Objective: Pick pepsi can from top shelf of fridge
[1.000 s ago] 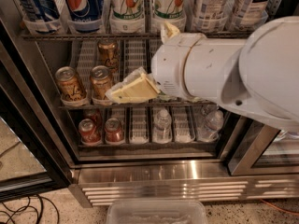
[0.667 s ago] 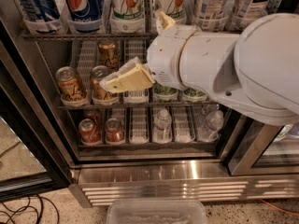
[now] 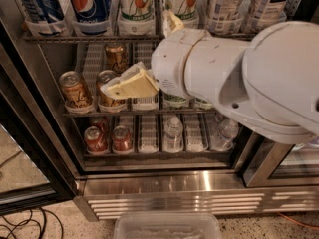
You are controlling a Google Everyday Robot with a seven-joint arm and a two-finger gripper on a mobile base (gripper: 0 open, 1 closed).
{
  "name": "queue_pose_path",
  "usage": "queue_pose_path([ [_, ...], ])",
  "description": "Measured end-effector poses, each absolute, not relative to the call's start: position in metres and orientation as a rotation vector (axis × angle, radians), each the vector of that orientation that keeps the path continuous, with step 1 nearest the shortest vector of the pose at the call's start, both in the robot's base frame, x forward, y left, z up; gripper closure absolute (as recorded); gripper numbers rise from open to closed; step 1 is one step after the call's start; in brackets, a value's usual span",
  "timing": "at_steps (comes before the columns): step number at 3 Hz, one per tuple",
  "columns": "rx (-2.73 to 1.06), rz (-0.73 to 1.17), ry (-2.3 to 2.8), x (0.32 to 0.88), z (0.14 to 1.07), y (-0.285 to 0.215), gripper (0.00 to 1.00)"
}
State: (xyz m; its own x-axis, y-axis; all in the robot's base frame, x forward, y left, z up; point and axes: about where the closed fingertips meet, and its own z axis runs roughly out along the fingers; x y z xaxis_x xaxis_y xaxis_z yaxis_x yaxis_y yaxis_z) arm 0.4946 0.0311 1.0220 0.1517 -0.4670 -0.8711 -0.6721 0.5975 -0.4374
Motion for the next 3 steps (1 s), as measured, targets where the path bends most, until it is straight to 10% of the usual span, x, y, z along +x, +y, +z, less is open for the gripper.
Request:
queue_pose_path([
  [3,-0.818,0.479,1.504,0.479,1.003,0.105,0.00],
])
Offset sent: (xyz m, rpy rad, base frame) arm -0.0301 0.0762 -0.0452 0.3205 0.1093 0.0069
